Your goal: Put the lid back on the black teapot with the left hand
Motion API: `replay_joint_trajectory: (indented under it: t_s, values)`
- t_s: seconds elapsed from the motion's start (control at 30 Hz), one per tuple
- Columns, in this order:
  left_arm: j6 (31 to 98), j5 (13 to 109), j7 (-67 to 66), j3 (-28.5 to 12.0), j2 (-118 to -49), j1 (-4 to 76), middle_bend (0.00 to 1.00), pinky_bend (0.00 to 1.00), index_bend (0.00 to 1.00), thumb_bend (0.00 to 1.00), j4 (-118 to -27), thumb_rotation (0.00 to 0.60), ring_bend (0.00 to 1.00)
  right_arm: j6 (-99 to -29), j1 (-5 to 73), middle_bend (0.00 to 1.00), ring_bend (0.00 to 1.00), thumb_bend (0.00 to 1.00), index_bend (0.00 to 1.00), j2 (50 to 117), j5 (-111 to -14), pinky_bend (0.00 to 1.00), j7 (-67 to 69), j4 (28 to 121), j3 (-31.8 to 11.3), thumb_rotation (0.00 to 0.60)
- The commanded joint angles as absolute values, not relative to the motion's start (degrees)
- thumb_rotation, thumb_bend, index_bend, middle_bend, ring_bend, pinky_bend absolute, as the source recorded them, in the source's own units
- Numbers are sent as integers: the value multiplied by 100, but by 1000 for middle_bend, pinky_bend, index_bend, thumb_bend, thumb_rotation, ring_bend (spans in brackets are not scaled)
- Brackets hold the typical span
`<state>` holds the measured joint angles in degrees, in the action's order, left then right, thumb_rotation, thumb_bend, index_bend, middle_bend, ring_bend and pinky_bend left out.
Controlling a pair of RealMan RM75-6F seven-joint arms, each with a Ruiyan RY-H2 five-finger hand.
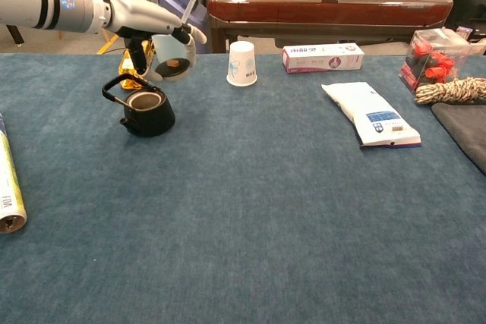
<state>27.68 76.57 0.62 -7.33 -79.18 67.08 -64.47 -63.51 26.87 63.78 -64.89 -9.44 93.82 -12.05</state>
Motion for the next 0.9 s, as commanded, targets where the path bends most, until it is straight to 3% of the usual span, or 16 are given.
replay_joint_trajectory:
  t_s: [0.03,0.9]
  values:
    - [2789,7858,336,-686,-7999,6727,0,0,336,323,-6246,600,0,-6325,2723,0,0,435,29,6404,-6419,0,-1027,9397,-1220,600]
    - [3543,9142,2338,71,-8182,6567,0,0,337,322,-5229,600,0,-6471,2871,0,0,435,29,6601,-6124,0,-1674,9695,-1233,600]
